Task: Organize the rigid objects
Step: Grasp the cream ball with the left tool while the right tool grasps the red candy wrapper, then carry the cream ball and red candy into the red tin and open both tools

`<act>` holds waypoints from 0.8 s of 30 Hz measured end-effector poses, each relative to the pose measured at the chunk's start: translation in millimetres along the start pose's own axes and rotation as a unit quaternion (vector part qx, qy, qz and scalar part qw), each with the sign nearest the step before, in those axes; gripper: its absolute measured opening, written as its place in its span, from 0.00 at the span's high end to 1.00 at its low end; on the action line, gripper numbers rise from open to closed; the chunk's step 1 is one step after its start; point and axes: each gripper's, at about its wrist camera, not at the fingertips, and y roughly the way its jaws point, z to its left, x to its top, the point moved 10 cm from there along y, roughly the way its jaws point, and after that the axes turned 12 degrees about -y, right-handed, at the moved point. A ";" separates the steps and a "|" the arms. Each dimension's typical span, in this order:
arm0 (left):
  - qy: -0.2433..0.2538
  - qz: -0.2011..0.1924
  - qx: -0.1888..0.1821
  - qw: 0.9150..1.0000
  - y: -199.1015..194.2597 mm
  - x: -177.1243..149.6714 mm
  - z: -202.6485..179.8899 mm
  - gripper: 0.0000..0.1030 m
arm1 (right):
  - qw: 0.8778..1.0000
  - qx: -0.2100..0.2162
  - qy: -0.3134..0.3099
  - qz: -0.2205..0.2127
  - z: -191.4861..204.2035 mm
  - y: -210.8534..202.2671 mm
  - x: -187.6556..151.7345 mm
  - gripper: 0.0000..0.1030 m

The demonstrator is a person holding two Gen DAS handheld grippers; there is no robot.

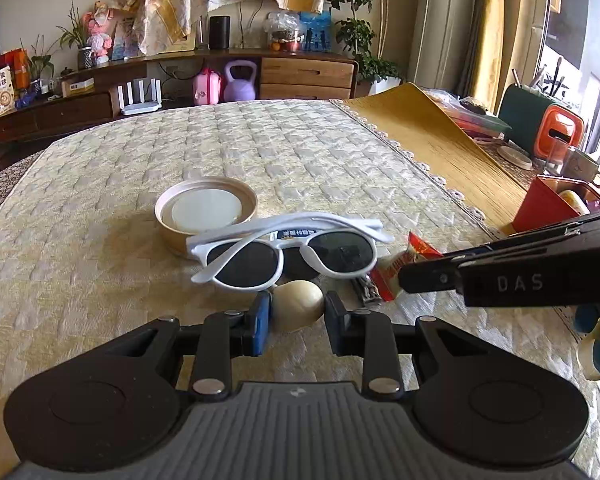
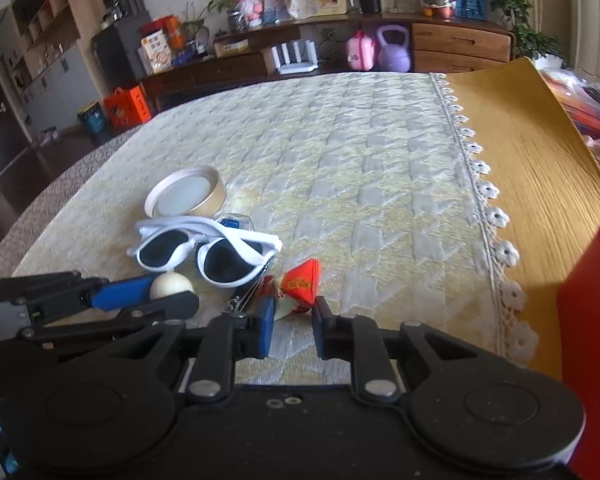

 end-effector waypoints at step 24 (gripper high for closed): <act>0.003 0.030 -0.054 0.998 -64.8 -24.7 -46.2 0.72 | 0.998 -0.014 0.033 -0.042 4.5 -101.7 -39.5 0.83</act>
